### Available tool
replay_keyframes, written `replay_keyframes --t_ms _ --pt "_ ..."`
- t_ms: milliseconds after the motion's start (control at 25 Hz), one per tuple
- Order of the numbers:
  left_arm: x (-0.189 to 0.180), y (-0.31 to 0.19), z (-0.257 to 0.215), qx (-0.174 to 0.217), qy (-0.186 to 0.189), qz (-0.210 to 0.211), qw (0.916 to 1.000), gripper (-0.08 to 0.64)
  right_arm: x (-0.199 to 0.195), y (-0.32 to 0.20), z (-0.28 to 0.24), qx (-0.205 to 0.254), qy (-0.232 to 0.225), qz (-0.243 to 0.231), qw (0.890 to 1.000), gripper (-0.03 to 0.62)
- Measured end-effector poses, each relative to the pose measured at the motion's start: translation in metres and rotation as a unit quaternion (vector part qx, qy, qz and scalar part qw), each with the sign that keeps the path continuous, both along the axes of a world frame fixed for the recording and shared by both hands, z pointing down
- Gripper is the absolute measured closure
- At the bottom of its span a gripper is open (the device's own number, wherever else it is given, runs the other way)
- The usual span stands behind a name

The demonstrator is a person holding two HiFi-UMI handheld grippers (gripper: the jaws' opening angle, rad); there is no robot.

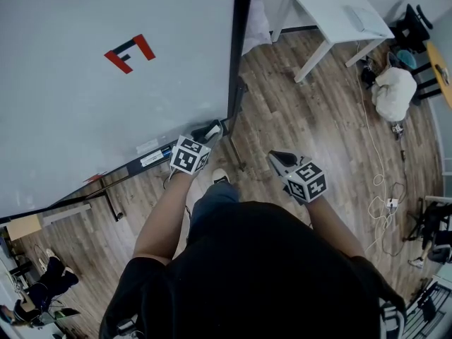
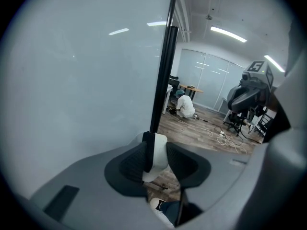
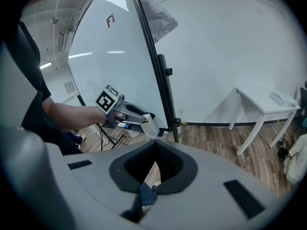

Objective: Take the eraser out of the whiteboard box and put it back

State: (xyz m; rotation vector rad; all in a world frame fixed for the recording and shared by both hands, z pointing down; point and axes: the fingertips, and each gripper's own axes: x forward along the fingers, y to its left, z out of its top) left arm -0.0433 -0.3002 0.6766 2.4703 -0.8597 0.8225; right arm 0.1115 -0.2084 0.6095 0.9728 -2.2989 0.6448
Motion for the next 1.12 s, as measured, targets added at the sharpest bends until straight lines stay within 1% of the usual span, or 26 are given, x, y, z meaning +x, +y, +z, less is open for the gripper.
replay_keyframes --t_ms 280,560,720,840,1000,1120 --pt "0.001 0.000 0.001 0.005 -0.004 -0.001 1.0000 0.416 0.003 0.003 -0.002 0.001 0.000 -0.002 1.000 0.597" --pt "-0.001 0.002 -0.001 0.004 -0.002 -0.005 1.0000 0.369 0.002 0.005 -0.007 0.007 -0.001 -0.005 1.000 0.597" --pt "-0.006 0.006 -0.006 0.009 -0.001 -0.012 0.9999 0.360 0.001 0.005 -0.011 0.012 -0.004 -0.008 1.000 0.597" --pt "-0.010 0.009 -0.015 0.019 0.001 -0.019 0.9996 0.360 -0.001 0.007 -0.014 0.016 -0.006 -0.013 1.000 0.597" --pt "-0.019 0.013 -0.035 0.047 0.005 -0.037 0.9982 0.360 -0.006 0.011 -0.022 0.024 -0.010 -0.022 0.999 0.597" --pt "-0.026 0.020 -0.048 0.059 0.011 -0.051 0.9969 0.360 -0.007 0.013 -0.031 0.035 -0.012 -0.027 0.999 0.597"
